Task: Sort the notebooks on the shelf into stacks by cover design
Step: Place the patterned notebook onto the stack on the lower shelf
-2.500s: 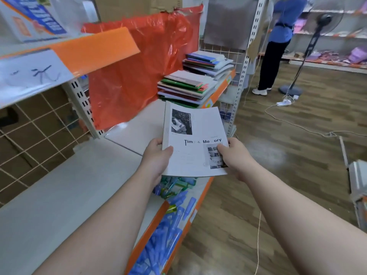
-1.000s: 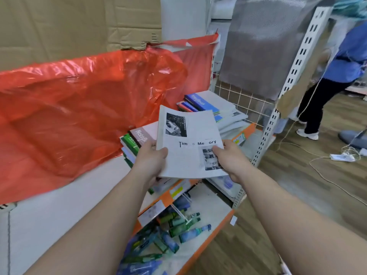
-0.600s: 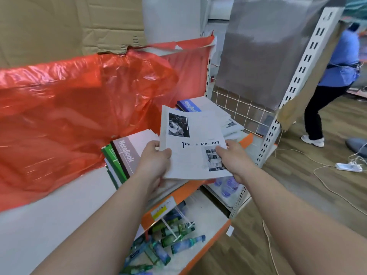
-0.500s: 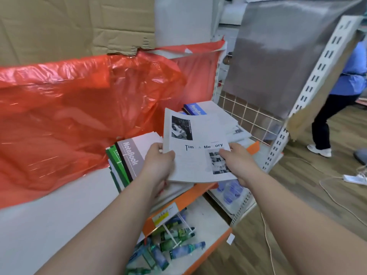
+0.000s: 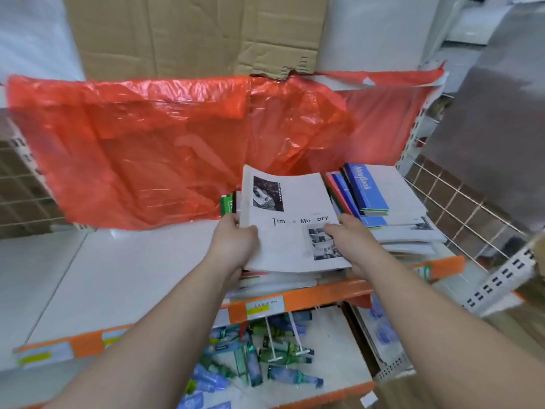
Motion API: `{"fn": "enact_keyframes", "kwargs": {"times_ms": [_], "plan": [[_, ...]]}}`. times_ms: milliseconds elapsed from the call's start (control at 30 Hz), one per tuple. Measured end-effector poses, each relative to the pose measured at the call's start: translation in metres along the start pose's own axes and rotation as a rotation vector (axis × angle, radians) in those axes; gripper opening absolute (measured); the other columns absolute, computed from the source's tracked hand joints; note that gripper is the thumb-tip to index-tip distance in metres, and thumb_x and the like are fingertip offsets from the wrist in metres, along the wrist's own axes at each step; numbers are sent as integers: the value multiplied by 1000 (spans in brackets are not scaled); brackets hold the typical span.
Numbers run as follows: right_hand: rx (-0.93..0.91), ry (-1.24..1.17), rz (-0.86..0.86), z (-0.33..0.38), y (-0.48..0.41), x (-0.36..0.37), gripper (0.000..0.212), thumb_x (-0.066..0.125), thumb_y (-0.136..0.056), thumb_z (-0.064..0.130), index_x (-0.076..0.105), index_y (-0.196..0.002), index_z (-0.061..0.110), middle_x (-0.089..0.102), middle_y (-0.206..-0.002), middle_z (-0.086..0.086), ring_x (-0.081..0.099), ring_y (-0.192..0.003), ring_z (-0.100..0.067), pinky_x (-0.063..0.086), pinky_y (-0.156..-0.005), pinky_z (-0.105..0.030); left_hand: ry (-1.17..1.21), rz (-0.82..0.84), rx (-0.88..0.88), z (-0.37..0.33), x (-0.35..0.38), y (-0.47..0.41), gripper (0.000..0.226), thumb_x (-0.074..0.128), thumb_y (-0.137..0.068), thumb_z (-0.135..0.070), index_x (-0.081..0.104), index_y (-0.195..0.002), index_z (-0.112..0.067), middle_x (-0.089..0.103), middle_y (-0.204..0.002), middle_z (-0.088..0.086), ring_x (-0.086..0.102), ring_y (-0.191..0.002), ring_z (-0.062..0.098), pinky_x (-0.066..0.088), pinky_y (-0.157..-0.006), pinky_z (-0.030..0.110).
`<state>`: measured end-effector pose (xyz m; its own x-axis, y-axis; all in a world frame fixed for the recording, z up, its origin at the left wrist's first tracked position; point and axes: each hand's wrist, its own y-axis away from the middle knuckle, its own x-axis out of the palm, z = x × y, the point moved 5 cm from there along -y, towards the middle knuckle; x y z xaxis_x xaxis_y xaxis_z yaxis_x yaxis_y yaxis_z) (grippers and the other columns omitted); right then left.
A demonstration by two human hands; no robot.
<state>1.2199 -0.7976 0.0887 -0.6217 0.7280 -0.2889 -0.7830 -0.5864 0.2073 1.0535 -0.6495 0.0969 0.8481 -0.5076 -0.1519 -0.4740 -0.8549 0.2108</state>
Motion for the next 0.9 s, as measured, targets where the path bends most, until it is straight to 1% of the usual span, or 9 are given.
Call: {"fn": "enact_keyframes", "kwargs": {"times_ms": [67, 167, 200, 267, 333, 367, 567, 700, 900], "plan": [[-13, 34, 58, 0, -2, 8, 13, 50, -98, 17, 58, -108, 18, 63, -97, 6, 58, -83, -9, 42, -61, -24, 7, -62, -30, 5, -11, 8, 12, 54, -90, -5, 53, -93, -17, 68, -105, 14, 67, -91, 33, 58, -78, 48], [-31, 71, 130, 0, -1, 21, 23, 50, -98, 21, 59, -118, 17, 65, -106, 3, 60, -91, -15, 46, -69, -27, 16, -121, -71, 11, -24, 24, 11, 52, -93, -6, 52, -101, -14, 67, -105, 14, 66, -89, 34, 56, -60, 38], [-37, 70, 150, -1, -1, 25, 22, 49, -98, 21, 59, -117, 18, 66, -105, 4, 61, -91, -16, 46, -70, -28, 10, -134, -75, 12, -28, 27, 13, 52, -93, -6, 52, -104, -12, 67, -105, 14, 66, -90, 34, 56, -62, 39], [-48, 63, 183, 0, 1, 31, 18, 48, -98, 20, 60, -112, 22, 66, -102, 7, 61, -90, -14, 47, -69, -28, 9, -151, -83, 15, -34, 32, 15, 53, -94, -7, 52, -109, -10, 66, -107, 14, 66, -95, 33, 58, -79, 47], [-53, 40, 204, 1, 3, 37, 19, 48, -99, 19, 61, -112, 22, 67, -104, 6, 63, -92, -17, 51, -76, -30, 18, -162, -86, 17, -40, 33, 16, 53, -94, -7, 53, -110, -10, 67, -108, 13, 66, -97, 33, 57, -85, 49], [-52, 34, 211, 2, 3, 40, 20, 48, -99, 19, 61, -114, 21, 68, -107, 6, 63, -94, -18, 52, -78, -31, 22, -166, -90, 18, -42, 33, 17, 53, -94, -8, 53, -111, -10, 67, -108, 13, 66, -97, 32, 57, -85, 48], [-54, 50, 236, 4, 6, 48, 21, 45, -100, 19, 59, -117, 21, 66, -108, 8, 63, -91, -14, 47, -65, -26, 46, -165, -111, 26, -50, 29, 18, 54, -94, -9, 54, -112, -12, 68, -107, 10, 67, -98, 31, 56, -84, 48], [-43, 49, 229, 3, 4, 48, 24, 46, -100, 20, 58, -120, 19, 66, -112, 6, 63, -93, -15, 50, -70, -28, 61, -155, -120, 29, -49, 26, 18, 54, -95, -9, 54, -113, -11, 68, -108, 10, 67, -98, 30, 57, -87, 49], [-117, 57, 228, 12, 2, 57, 28, 46, -99, 21, 57, -125, 22, 65, -113, 10, 62, -96, -14, 51, -80, -33, 111, -185, -113, 32, -60, 26, 18, 55, -95, -10, 55, -113, -11, 69, -107, 10, 68, -95, 30, 58, -81, 43]]}}
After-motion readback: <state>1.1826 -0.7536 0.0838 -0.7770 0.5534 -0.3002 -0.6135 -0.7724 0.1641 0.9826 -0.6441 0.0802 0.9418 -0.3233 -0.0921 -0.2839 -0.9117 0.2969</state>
